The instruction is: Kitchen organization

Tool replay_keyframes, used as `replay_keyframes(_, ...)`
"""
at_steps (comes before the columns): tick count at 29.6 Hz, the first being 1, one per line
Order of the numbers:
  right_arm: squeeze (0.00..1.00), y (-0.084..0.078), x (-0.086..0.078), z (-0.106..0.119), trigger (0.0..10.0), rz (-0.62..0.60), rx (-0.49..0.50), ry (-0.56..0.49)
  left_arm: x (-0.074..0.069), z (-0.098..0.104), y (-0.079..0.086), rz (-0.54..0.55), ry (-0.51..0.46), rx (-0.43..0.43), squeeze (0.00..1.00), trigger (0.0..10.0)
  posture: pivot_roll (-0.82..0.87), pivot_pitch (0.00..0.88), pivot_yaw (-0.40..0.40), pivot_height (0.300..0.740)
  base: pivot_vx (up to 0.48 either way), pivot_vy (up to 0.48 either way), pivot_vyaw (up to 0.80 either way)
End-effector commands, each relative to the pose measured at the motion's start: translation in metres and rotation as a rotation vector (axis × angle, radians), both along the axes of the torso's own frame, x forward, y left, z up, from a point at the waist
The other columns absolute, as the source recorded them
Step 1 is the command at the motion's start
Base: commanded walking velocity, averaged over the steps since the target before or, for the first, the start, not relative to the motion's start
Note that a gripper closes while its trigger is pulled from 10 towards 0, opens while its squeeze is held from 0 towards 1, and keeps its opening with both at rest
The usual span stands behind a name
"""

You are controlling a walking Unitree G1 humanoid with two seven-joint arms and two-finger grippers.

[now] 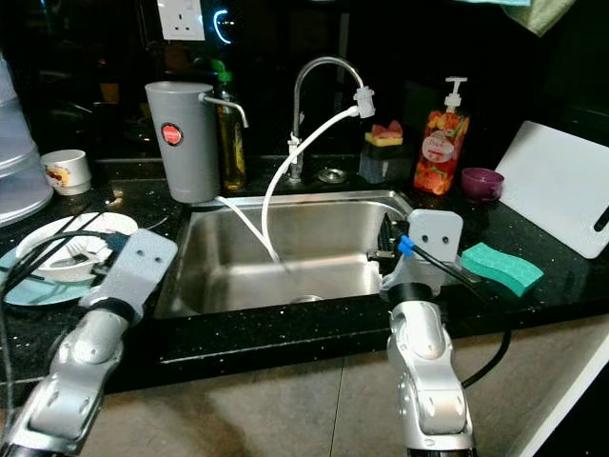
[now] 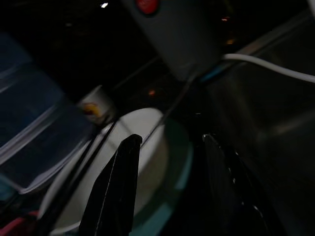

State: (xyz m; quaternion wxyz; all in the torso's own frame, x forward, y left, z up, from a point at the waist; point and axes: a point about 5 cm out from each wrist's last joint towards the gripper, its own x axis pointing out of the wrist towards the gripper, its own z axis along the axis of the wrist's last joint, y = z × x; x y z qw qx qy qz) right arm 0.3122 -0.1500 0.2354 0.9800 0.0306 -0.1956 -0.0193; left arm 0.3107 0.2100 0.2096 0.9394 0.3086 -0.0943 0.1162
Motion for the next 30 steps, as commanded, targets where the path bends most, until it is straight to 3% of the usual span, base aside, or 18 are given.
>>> replay_keyframes(1,0.00,-0.002,0.000,-0.003,10.0,-0.005,-0.009,0.016,-0.003,0.003,0.005,0.030,-0.018,0.008,0.00,10.0,0.05,0.005,-0.064,0.740,0.000,0.000,0.00)
replay_keyframes(2,0.00,-0.001,0.001,-0.003,10.0,-0.002,-0.009,0.017,-0.011,0.005,0.011,0.041,-0.044,-0.060,0.00,10.0,0.05,0.007,-0.067,0.740,0.000,0.000,0.00)
replay_keyframes(10,0.00,0.000,0.002,-0.005,10.0,0.008,-0.010,0.021,-0.022,0.001,0.008,0.027,-0.061,-0.085,0.00,10.0,0.06,0.008,-0.070,0.740,0.000,0.000,0.00)
replay_keyframes(14,0.00,0.001,0.002,-0.005,10.0,0.009,-0.010,0.021,-0.021,-0.002,0.011,0.045,-0.052,-0.138,0.00,10.0,0.06,0.007,-0.070,0.740,0.000,0.000,0.00)
replay_keyframes(17,0.00,0.000,0.002,-0.004,10.0,0.010,-0.012,0.020,-0.017,-0.003,0.015,0.044,-0.038,-0.225,0.00,10.0,0.06,0.007,-0.070,0.740,0.000,0.000,0.00)
replay_keyframes(30,0.00,0.000,0.001,-0.004,10.0,0.002,-0.009,0.018,-0.002,0.006,0.022,0.023,-0.052,-0.305,0.00,10.0,0.05,0.004,-0.066,0.740,0.000,0.000,0.00)
